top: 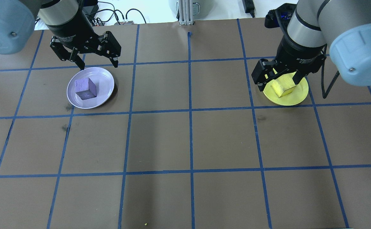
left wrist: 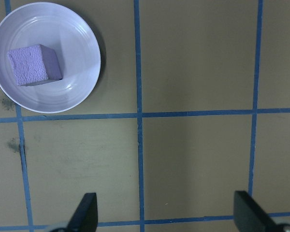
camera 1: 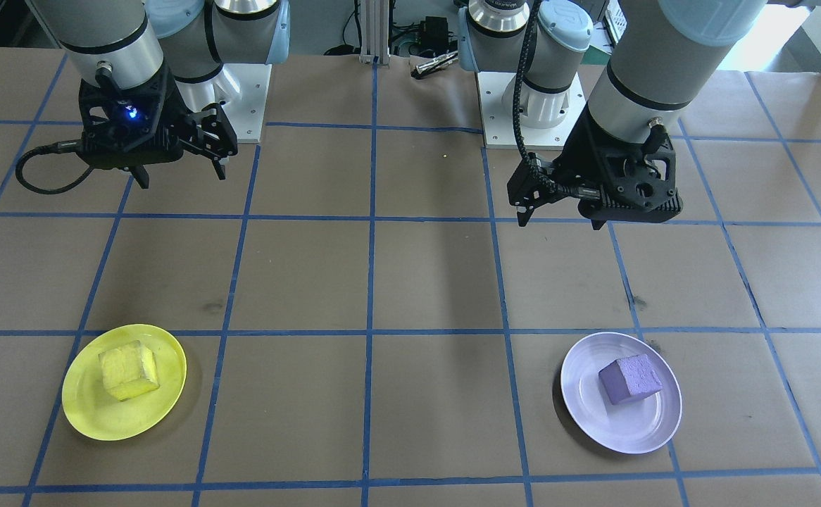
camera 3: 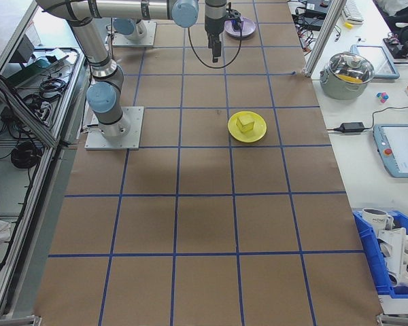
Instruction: Sort blocks by color into plates
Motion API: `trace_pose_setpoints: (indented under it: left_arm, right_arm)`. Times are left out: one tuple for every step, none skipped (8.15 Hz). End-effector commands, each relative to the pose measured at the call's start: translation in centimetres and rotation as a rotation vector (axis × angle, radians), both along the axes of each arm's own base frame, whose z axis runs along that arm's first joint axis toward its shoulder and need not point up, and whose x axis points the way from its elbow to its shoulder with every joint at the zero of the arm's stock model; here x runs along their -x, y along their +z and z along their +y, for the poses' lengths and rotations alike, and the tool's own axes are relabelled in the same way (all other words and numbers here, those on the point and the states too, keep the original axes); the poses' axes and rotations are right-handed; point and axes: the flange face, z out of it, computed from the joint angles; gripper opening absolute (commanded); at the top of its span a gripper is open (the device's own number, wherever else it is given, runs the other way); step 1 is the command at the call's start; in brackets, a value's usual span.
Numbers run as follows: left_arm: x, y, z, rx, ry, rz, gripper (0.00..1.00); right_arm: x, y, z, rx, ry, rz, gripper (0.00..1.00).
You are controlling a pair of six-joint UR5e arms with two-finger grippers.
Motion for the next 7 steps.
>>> trace_pose_setpoints:
  left_arm:
    - [0.02, 0.04, 0.24, -0.002, 0.0, 0.001, 1.0]
    - [0.07, 0.44, 0.42, 0.006, 0.0, 0.006, 1.0]
    - [0.08, 0.28, 0.32, 0.003, 0.0, 0.008, 1.0]
    - [0.18, 0.21, 0.36, 0.002, -0.002, 0.009, 1.0]
    - [0.18, -0.43, -0.04, -0.009, -0.002, 0.009, 1.0]
    - [0.14, -0.18, 0.02, -0.003, -0.002, 0.004, 1.0]
    - [0.12, -0.17, 0.08, -0.003, -0.002, 0.003, 1.0]
  right_arm:
    - [0.65, -0.13, -0.08, -0.012, -0.012, -0.001, 1.0]
    - [0.65, -0.11, -0.09, -0.01, -0.012, -0.001, 1.0]
    - [0.65, -0.05, -0.09, -0.01, -0.012, -0.001, 1.0]
    - [0.65, -0.13, -0.08, -0.012, -0.012, -0.001, 1.0]
    - [0.65, -0.13, -0.08, -0.012, -0.012, -0.001, 1.0]
    - [0.65, -0.07, -0.08, -0.012, -0.012, -0.001, 1.0]
    - [0.65, -0.07, -0.08, -0.012, -0.012, -0.001, 1.0]
